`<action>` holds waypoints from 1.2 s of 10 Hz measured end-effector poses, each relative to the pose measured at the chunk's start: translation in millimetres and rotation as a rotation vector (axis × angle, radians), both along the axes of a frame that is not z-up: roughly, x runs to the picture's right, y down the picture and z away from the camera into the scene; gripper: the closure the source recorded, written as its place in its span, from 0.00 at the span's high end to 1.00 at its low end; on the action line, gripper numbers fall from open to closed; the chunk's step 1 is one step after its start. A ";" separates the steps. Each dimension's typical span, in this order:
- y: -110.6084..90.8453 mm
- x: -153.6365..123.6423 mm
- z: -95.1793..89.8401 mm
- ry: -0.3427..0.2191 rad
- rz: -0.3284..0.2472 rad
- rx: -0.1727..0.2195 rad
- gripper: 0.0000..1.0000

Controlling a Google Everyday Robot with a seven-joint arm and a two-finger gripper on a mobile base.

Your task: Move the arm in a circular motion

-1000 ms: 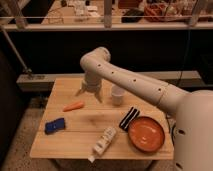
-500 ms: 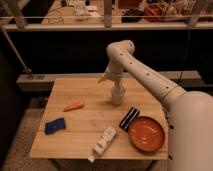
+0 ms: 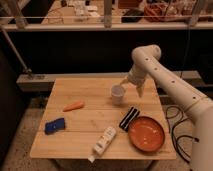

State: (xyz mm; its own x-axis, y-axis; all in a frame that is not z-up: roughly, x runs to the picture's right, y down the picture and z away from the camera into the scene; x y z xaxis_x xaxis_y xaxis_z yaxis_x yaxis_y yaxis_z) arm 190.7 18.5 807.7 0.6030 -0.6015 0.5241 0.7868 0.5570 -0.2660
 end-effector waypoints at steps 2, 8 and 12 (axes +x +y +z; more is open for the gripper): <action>30.0 32.2 -25.2 0.015 -0.009 0.001 0.80; 70.2 -1.4 -79.4 -0.082 -0.110 0.013 0.80; 106.4 -103.6 -129.1 -0.201 -0.230 0.011 0.80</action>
